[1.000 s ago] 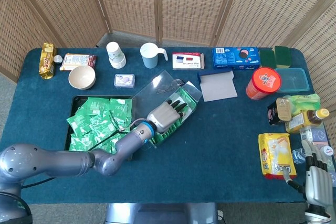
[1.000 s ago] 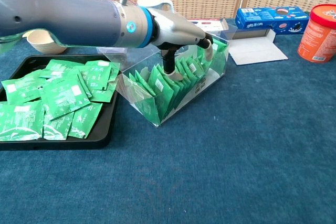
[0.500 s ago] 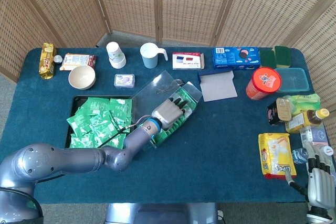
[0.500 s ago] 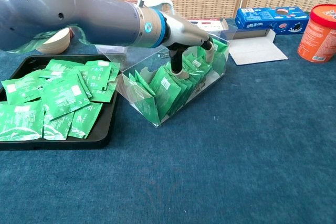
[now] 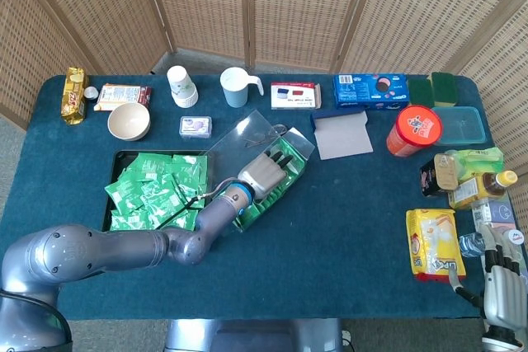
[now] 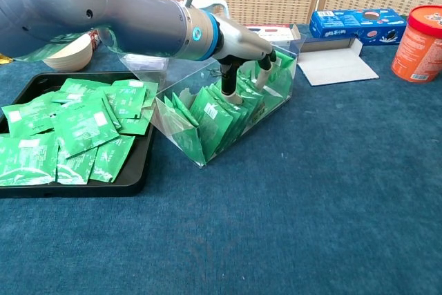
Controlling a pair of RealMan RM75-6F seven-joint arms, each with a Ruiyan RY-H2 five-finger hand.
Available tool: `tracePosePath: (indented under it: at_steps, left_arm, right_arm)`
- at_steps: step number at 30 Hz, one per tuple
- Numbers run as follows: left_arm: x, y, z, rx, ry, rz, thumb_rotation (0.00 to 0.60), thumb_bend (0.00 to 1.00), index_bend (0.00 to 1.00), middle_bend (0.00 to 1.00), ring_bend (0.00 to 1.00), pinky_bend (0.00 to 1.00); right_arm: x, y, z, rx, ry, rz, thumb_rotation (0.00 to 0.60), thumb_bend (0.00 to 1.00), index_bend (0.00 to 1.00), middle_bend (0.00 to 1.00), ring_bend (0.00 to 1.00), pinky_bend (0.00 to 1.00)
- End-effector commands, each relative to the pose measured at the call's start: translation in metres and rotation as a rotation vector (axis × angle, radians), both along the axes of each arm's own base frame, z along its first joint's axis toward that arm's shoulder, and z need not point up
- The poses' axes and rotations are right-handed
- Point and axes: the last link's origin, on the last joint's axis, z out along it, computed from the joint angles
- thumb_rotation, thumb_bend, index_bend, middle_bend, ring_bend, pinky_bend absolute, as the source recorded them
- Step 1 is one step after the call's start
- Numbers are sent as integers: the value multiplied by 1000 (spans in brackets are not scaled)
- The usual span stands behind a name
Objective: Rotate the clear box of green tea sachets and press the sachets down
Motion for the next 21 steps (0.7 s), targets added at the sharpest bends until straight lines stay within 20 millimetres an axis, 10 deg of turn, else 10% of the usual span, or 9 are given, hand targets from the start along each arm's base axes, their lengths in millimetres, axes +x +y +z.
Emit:
tracePosePath:
  at_steps: [1, 21]
  left_arm:
    - [2, 0, 0, 4, -1, -1, 600, 319, 416, 0, 0, 149]
    - [7, 2, 29, 104, -99, -29, 600, 318, 578, 46, 0, 149]
  right_arm:
    - [0, 0, 1, -3, 1, 1, 600, 341, 0, 4, 0, 69]
    - [2, 0, 3, -18, -1, 17, 600, 341, 0, 4, 0, 71]
